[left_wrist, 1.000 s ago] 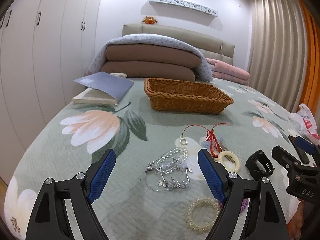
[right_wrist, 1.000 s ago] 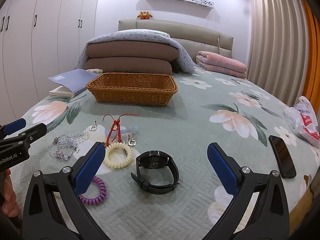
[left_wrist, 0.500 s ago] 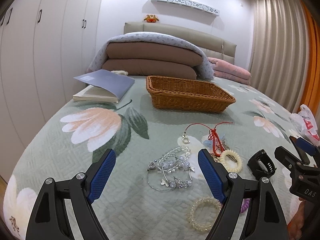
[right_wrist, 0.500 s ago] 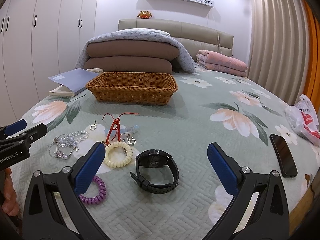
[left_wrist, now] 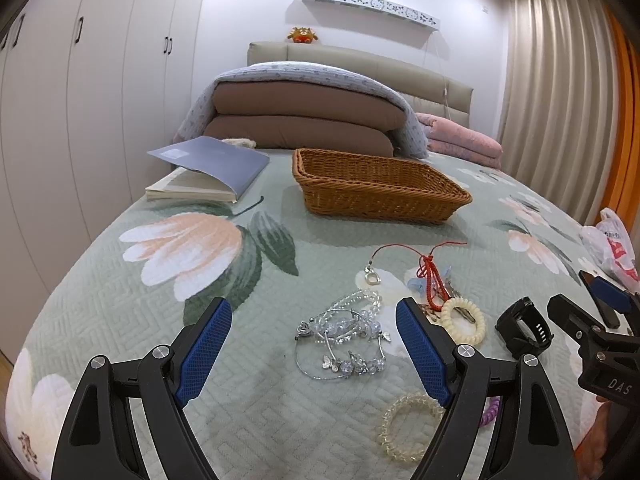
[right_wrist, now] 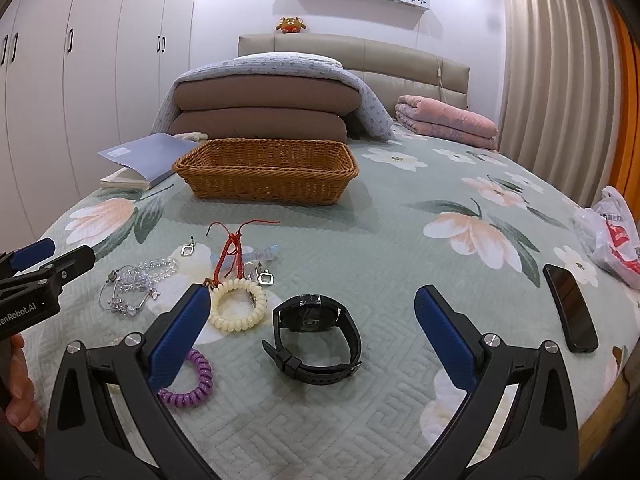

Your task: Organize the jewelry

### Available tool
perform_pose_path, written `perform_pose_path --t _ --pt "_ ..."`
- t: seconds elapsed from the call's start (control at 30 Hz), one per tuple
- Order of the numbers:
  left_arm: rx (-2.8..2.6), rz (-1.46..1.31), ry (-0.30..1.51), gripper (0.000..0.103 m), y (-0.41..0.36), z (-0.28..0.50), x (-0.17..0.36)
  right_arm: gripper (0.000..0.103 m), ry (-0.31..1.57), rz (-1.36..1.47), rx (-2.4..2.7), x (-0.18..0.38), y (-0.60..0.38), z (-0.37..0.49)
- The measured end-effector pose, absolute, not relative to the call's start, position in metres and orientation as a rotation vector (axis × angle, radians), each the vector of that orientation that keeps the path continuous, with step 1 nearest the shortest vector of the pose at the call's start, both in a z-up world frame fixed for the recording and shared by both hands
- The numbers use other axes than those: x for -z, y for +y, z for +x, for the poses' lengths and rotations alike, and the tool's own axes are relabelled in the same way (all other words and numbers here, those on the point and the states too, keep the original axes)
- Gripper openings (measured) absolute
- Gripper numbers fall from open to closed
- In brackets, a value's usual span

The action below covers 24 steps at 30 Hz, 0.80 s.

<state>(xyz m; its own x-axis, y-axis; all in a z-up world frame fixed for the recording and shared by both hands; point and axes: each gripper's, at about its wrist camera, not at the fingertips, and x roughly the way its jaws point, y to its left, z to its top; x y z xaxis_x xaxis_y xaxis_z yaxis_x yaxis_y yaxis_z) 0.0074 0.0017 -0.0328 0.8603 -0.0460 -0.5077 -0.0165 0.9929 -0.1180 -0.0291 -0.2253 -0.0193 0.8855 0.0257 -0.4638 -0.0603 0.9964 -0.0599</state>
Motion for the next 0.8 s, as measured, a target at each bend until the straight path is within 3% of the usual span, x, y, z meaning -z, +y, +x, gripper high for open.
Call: perform_pose_path --t 0.8 --pt "0.030 -0.105 0.536 0.086 -0.0030 0.0052 0.0324 0.103 0.494 -0.070 -0.047 0.0230 -0.2259 -0.0246"
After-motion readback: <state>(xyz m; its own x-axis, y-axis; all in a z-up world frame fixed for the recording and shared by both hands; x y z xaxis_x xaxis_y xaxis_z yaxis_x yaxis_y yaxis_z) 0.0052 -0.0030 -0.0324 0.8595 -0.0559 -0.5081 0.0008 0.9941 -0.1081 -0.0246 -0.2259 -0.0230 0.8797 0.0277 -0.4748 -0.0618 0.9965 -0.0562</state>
